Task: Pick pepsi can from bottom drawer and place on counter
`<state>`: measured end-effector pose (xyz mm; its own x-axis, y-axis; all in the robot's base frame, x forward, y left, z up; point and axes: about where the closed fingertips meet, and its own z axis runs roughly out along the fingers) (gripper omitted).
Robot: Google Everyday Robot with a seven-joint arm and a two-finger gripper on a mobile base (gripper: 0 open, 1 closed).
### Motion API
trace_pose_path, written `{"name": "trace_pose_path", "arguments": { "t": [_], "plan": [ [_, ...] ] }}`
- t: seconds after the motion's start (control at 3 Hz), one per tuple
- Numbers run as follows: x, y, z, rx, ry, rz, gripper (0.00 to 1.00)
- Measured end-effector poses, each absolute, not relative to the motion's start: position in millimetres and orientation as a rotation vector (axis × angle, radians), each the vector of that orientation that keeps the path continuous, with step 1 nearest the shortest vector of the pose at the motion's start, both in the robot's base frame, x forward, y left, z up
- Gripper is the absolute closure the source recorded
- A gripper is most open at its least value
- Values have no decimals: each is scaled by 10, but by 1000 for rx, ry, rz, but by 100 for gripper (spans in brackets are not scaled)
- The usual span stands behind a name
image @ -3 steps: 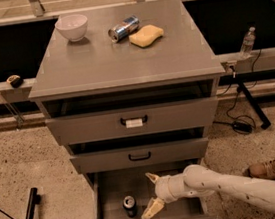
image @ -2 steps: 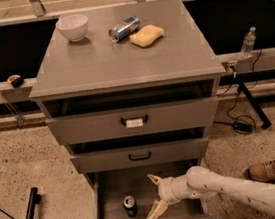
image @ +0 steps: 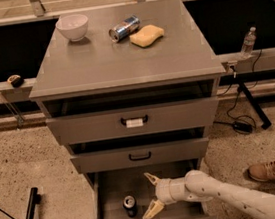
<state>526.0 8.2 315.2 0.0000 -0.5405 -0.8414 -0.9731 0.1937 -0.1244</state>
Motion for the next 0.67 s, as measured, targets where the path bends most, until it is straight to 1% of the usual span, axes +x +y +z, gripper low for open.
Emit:
{"name": "trace_pose_path", "arguments": {
  "t": [0.33,0.67],
  "plan": [
    [5451,247,2885,-1424,1624,623,0],
    [5591,483,2607,-1429,1635,676,0]
  ]
}}
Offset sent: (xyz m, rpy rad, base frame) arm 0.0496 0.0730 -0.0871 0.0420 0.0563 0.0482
